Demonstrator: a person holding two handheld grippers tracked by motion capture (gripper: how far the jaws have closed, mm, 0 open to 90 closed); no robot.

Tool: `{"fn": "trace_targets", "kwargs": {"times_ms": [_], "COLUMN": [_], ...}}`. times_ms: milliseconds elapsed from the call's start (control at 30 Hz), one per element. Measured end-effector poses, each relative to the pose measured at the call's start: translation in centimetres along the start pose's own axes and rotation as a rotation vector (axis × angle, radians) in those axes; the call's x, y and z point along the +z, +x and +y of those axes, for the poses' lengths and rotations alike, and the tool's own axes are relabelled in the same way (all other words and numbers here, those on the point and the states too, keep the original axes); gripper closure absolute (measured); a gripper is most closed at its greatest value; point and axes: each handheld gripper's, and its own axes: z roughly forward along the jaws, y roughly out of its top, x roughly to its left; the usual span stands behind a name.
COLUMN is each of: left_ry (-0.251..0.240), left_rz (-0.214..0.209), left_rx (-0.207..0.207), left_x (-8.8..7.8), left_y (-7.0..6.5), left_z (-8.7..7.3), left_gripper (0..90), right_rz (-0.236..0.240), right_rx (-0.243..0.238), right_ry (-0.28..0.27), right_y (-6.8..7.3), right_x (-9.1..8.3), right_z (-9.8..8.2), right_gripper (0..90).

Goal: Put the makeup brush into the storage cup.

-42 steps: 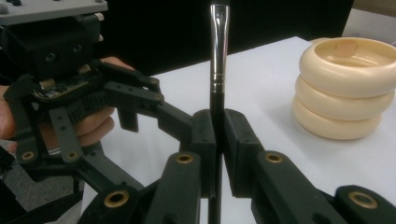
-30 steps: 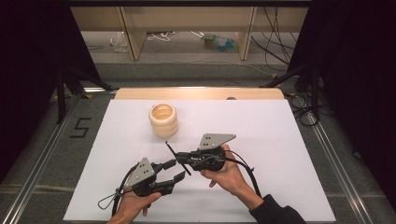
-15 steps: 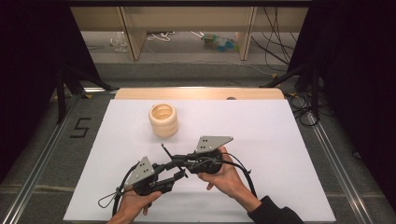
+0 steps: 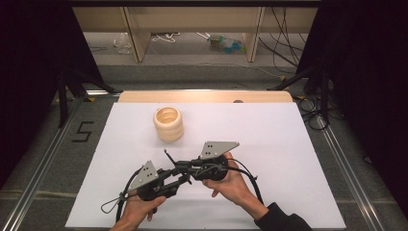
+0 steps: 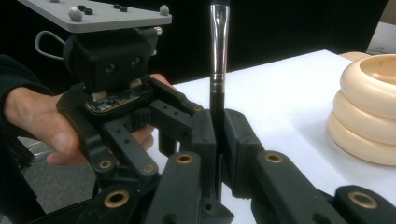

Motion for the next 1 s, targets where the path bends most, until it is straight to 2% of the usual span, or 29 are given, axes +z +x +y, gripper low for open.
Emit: {"fn": "trace_targets", "kwargs": {"times_ms": [67,100,200,300,400,467,600,667,833,867,900,967,1000], "left_ry": [-0.001,-0.003,-0.011,-0.012,-0.001,-0.01,-0.001,-0.003,0.003,0.006,0.006,0.004,0.002], "left_rz": [-0.003,-0.012,-0.017,-0.022,-0.012,-0.014,0.01,0.007,0.011,0.018,0.022,0.034,0.041], "left_rx": [-0.006,0.011,-0.003,0.008,-0.006,-0.037,-0.058,-0.078,-0.081,-0.084,-0.088,-0.092,-0.097], "left_x": [0.02,-0.01,-0.04,-0.08,-0.23,-0.23,-0.28,-0.24,-0.26,-0.3,-0.34,-0.46,-0.52], "left_y": [-0.06,0.01,-0.04,0.0,0.27,0.32,0.3,0.33,0.39,0.46,0.57,0.82,0.93], "left_z": [-0.03,0.01,0.03,0.1,0.07,0.05,0.03,-0.05,-0.02,0.0,0.01,0.02,0.04], "left_gripper": [67.9,69.1,73.6,76.5,78.9,81.2,82.9,83.1,83.3,83.3,83.3,83.3,83.3], "right_rz": [-0.005,-0.004,-0.005,-0.007,-0.008,-0.013,-0.019,-0.024,-0.028,-0.023,-0.037,-0.069,-0.067], "right_rx": [-0.001,-0.001,-0.005,-0.008,-0.014,-0.022,-0.032,-0.035,-0.043,-0.043,-0.039,-0.031,-0.022], "right_ry": [0.006,0.005,0.004,0.003,0.004,0.001,0.011,0.008,0.016,0.006,0.018,-0.001,-0.016], "right_y": [0.06,0.08,0.13,0.14,0.18,0.15,0.26,0.29,0.3,0.25,0.29,0.14,0.01], "right_x": [-0.09,-0.1,-0.1,-0.17,-0.21,-0.22,-0.24,-0.16,-0.11,-0.08,-0.25,-0.51,-0.7], "right_z": [0.04,0.06,0.08,0.13,0.15,0.16,0.2,0.17,0.19,0.22,0.33,0.53,0.63], "right_gripper": [83.9,83.9,83.9,83.9,84.0,84.1,84.1,84.1,83.4,81.0,76.0,67.9,65.2]}}
